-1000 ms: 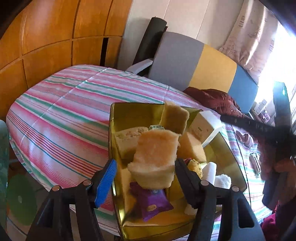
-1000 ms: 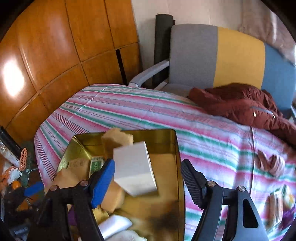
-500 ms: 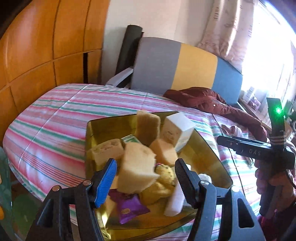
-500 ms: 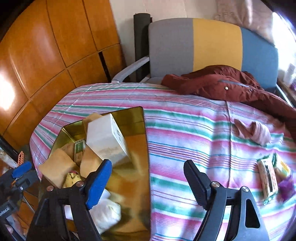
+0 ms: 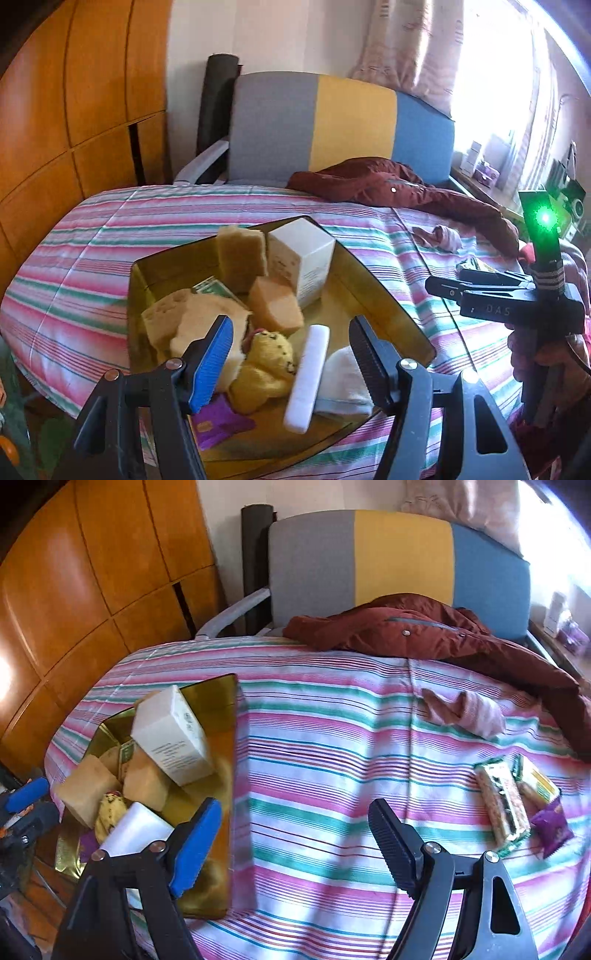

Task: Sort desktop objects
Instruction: 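Move both open tools back toward the snack packets on the bedspread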

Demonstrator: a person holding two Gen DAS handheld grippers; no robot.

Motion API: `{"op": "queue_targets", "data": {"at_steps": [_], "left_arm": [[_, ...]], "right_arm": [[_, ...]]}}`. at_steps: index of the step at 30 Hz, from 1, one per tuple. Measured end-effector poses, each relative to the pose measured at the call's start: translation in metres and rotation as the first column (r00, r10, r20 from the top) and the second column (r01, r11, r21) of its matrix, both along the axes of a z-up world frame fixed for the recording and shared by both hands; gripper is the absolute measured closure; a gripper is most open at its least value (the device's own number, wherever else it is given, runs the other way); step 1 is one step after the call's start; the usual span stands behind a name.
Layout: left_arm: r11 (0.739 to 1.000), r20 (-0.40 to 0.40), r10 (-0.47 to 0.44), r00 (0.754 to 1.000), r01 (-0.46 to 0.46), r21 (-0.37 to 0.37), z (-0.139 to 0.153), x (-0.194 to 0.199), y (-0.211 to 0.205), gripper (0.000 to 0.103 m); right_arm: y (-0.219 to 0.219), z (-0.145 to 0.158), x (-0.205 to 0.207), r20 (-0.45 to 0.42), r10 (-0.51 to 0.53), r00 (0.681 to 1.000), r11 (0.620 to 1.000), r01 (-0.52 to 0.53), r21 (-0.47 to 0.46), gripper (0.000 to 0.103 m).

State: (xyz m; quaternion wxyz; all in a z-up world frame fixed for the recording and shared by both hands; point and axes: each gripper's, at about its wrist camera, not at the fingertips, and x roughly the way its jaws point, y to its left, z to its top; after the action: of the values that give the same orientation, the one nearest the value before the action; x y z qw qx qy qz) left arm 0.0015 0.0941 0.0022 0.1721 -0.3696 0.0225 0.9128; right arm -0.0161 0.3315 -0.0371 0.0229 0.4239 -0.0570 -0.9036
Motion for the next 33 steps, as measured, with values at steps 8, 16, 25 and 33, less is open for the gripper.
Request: {"op": "queue_targets", "data": {"at_steps": [8,16,25,33], "left_arm": [[0.998,-0.009,-0.067,0.998,0.067,-0.017,0.003,0.001,0.026,0.037],[0.991,-0.004,-0.133,0.991,0.133,-0.032,0.003,-0.001,0.054,0.037],[0.979,0.016,-0.197,0.980,0.198,-0.049,-0.003,-0.001,0.082,0.037],[0.964,0.034,-0.261,0.965,0.262,-0.053,-0.007,0.000,0.110,0.037]], "right_arm": [[0.040,-0.001,0.009,0.010,-0.072,0.997,0.997,0.072,0.031,0.021],[0.084,-0.001,0.018,0.022,-0.151,0.988,0.988,0.149,0.046,0.021],[0.133,-0.009,0.030,0.049,-0.236,0.971,0.972,0.235,0.031,0.021],[0.175,-0.011,0.042,0.055,-0.318,0.946,0.948,0.318,0.015,0.021]]}}
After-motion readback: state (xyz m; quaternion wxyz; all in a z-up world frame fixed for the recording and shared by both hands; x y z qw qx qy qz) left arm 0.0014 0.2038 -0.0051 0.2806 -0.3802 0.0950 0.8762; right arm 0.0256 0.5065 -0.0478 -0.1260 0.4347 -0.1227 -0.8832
